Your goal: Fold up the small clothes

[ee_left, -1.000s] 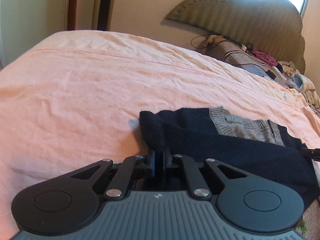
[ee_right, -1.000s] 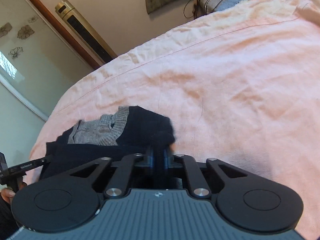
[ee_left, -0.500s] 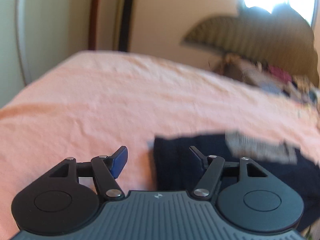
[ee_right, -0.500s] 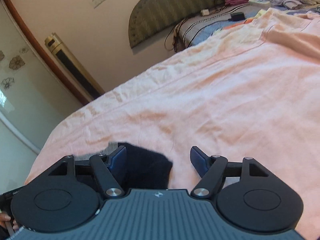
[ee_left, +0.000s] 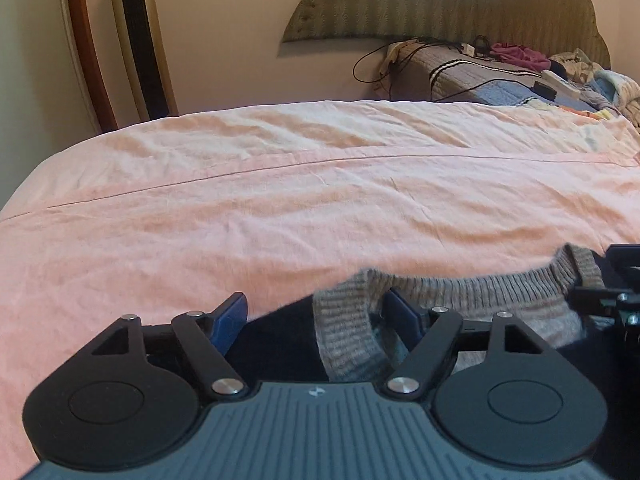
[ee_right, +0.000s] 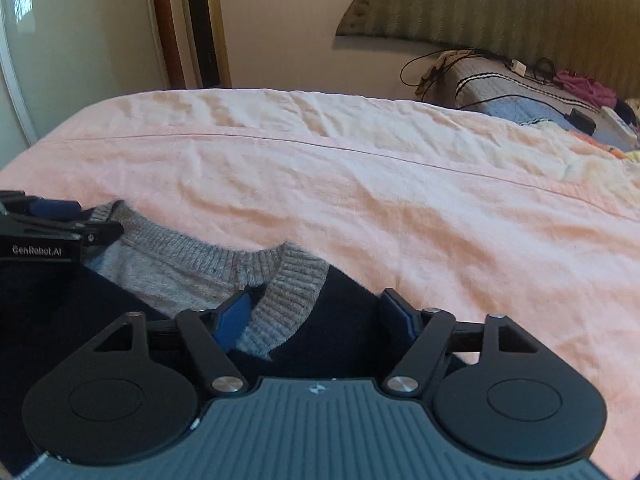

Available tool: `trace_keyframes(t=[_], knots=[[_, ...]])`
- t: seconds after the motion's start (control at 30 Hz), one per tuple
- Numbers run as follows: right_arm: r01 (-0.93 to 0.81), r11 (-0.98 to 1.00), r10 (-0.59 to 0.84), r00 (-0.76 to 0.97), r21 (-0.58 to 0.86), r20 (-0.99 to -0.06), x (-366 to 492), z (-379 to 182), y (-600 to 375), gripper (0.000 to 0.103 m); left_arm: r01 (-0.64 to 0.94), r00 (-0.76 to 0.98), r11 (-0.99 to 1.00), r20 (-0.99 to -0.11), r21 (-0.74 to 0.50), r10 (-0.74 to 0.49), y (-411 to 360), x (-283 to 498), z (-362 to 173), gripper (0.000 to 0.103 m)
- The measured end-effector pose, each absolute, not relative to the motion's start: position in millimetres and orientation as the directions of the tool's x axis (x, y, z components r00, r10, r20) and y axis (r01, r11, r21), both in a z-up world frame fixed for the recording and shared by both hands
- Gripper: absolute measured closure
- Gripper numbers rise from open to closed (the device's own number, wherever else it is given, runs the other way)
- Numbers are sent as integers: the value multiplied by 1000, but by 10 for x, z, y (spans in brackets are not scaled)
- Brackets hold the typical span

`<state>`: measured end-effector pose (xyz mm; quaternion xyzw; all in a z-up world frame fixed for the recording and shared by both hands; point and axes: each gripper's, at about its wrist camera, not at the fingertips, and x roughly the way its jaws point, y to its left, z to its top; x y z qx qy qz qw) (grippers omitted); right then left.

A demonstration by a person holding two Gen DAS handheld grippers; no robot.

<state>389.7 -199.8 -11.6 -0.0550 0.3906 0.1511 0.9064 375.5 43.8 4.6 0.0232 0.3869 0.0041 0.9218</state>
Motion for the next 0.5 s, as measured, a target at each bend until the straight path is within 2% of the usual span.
trace_keyframes(t=[0.03, 0.07, 0.1, 0.13, 0.2, 0.27, 0.3, 0.33, 0.43, 0.47, 0.5], knots=[[-306, 952, 231, 642, 32, -731, 3944, -115, -1991, 9, -3, 688, 999, -725, 49, 38, 440, 3806, 68, 25], [-297, 955, 217, 632, 27, -743, 3951, -94, -1965, 10, -12, 669, 998, -742, 61, 53, 430, 3829, 106, 25], [-284, 959, 203, 622, 24, -756, 3928, -56, -1950, 11, -27, 661, 996, -746, 90, 85, 414, 3802, 162, 26], [-276, 961, 206, 622, 35, -755, 3860, 7, -1958, 18, -41, 677, 994, -728, 106, 105, 421, 3712, 239, 28], [-295, 952, 265, 678, 76, -686, 3511, 213, -2074, 18, -25, 742, 998, -669, 52, 54, 505, 3368, 432, 27], [-312, 940, 327, 721, 136, -611, 3055, 368, -2209, 4, 1, 767, 997, -640, -73, -48, 606, 2903, 534, 26], [-346, 921, 379, 699, 177, -606, 2867, 372, -2256, 1, 20, 759, 993, -645, -119, -93, 630, 2701, 507, 23], [-375, 906, 413, 668, 199, -619, 2720, 335, -2264, 3, 39, 737, 990, -665, -135, -120, 615, 2519, 449, 22], [-398, 909, 366, 617, 126, -696, 2379, 39, -2200, 3, 52, 679, 997, -729, -64, -82, 545, 2154, 150, 22], [-399, 916, 311, 636, 44, -706, 2279, -97, -2171, 2, 50, 724, 998, -688, -26, -54, 536, 2004, 133, 22], [-402, 915, 289, 696, -23, -657, 2126, -125, -2182, 1, 25, 733, 1000, -680, 2, -17, 530, 1891, 151, 22]])
